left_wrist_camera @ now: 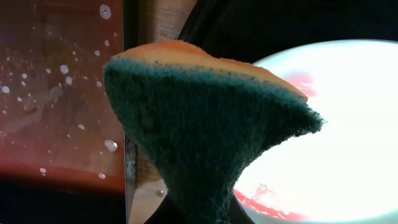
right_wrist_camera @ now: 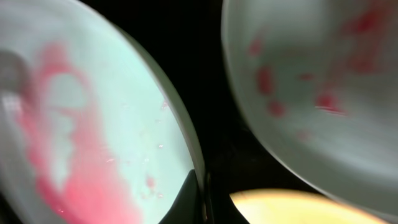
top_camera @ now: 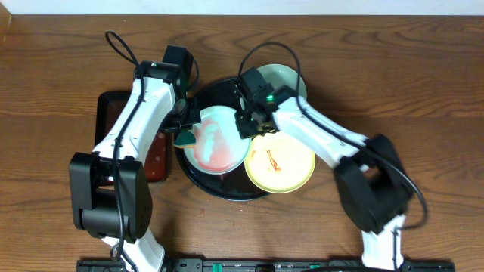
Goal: Clean dirty plates on tray and stack at the side
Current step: 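Lift the top green plate with the right gripper off the black tray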
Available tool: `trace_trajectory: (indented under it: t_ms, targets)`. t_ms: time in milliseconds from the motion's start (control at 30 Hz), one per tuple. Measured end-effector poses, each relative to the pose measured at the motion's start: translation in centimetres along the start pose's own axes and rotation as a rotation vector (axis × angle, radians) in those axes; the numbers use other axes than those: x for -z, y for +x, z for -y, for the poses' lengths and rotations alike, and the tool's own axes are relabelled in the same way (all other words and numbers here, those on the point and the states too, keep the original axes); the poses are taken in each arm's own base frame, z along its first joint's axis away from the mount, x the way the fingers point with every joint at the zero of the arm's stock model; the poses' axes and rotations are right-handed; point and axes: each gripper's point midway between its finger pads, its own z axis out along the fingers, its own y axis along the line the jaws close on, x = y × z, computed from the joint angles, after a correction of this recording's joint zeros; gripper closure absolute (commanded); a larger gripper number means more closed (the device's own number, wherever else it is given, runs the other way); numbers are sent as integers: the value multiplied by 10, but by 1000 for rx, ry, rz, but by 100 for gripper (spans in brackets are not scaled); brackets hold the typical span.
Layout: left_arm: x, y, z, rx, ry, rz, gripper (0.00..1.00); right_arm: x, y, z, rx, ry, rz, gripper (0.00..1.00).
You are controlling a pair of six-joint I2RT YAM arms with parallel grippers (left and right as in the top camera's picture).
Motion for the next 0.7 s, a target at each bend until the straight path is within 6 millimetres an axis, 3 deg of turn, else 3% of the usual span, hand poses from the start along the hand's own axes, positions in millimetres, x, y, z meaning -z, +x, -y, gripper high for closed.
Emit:
trace_trajectory:
  t_ms: [167, 433, 700]
  targets:
    - [0, 0, 0, -7, 1, 2, 93, 54, -16, 16, 10, 116, 120, 99]
    - [0, -2, 1, -7, 3, 8, 93, 70, -19, 43, 21, 309, 169, 99]
    - [0, -4, 2, -7, 6, 17, 92, 116, -29, 29, 115, 534, 353, 99]
